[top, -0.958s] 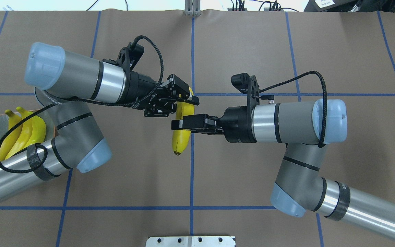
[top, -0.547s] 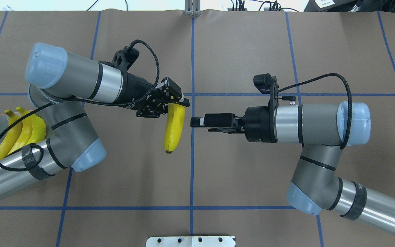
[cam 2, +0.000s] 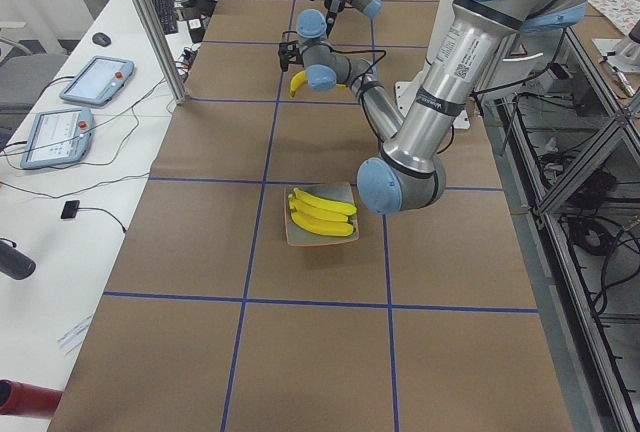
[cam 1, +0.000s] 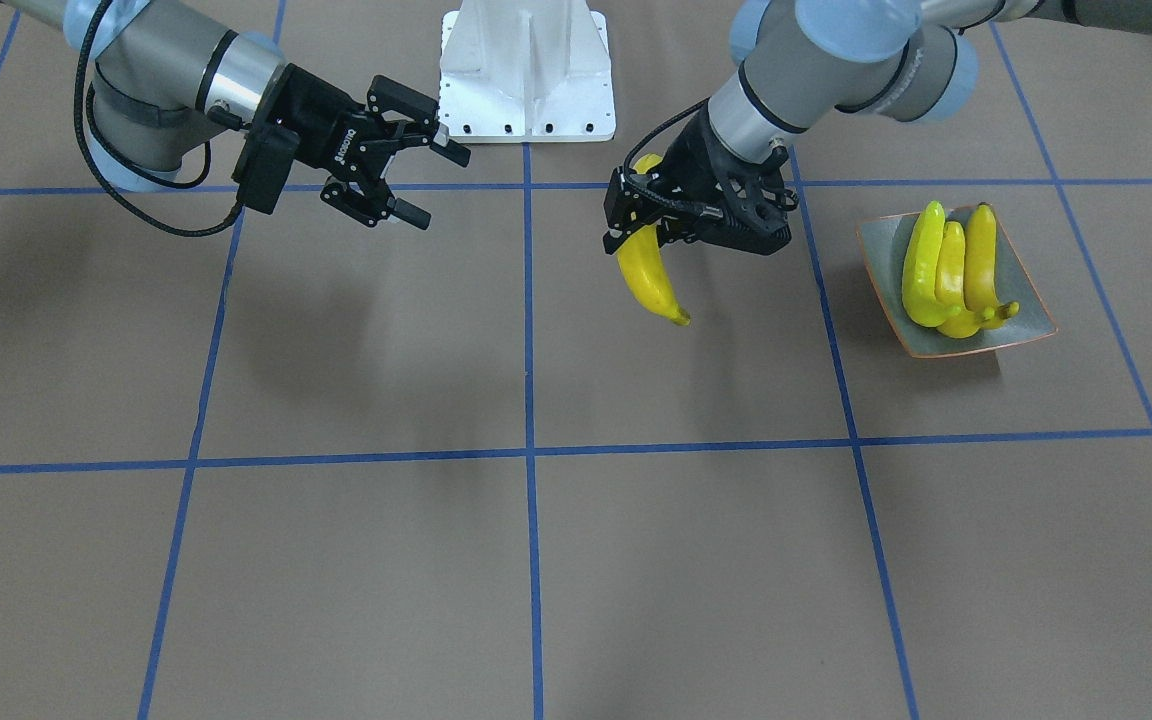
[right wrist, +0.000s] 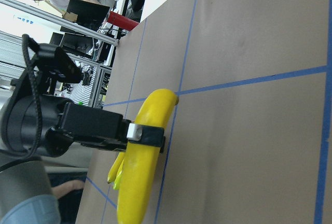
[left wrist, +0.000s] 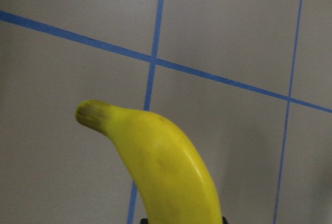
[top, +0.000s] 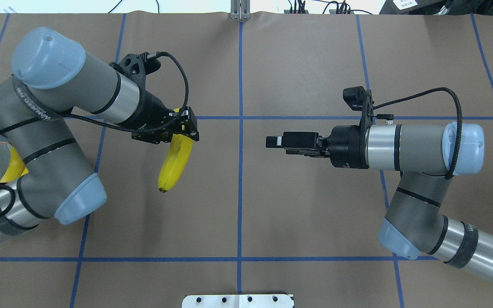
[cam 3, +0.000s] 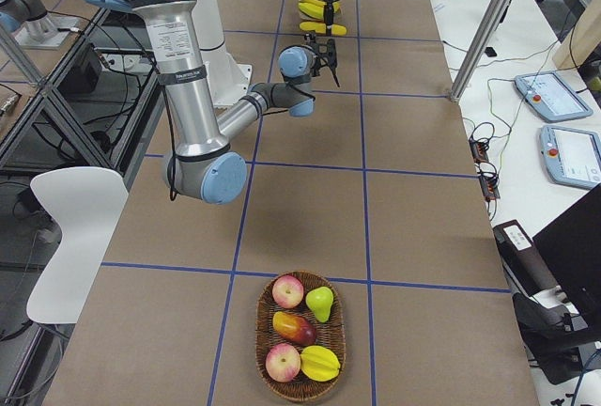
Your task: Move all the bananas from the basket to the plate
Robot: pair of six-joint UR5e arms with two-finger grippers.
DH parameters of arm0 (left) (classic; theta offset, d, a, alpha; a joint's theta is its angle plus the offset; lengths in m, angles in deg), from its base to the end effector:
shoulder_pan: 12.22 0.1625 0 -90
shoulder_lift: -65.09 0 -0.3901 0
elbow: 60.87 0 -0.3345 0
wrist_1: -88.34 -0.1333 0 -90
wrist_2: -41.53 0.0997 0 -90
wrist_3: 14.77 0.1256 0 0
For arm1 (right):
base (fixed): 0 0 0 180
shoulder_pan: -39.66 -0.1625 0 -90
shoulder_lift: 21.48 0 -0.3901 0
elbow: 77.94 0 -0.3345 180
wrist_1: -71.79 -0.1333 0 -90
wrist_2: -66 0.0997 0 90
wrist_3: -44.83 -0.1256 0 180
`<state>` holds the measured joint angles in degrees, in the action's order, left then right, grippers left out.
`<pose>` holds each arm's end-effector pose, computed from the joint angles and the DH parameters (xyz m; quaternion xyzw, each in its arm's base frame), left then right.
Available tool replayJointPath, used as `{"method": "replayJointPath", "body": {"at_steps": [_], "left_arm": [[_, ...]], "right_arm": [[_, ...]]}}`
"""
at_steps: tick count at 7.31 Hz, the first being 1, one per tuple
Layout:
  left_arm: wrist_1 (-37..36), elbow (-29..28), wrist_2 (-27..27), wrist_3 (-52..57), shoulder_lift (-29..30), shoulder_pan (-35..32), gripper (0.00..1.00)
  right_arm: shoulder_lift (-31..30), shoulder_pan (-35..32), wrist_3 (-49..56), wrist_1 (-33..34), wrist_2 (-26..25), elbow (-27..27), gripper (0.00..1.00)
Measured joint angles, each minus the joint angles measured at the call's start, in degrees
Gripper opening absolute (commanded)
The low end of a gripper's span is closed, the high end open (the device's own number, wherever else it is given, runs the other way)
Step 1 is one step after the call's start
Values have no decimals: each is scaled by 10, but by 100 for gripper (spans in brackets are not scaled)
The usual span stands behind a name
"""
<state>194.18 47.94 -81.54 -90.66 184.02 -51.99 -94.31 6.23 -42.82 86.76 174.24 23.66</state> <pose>0.3831 -0.4031 0.2139 0.0131 0.5598 -0.0348 0.8278 -0.3659 -0.3541 0.2489 0.1456 -0.7695 0.0430 0.6204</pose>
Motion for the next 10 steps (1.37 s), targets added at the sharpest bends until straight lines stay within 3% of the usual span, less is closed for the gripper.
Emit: {"method": "replayJointPath", "body": {"at_steps": [3,5,8,10], "left_arm": [[-293,119,123,140,-32,56,0],[-433,157,209,168,-32,99,0],[-548,158,306,204,-37,129,0],[-581,141,349,228,-53,131,0]], "right_arm": [[-37,-18,1,5,-10,-9,100],[-66,-58,9,37,22,-18,100],[-76,-175,117,155,147,-19,100],[-81,-221,171,212,175,-16,100]]}}
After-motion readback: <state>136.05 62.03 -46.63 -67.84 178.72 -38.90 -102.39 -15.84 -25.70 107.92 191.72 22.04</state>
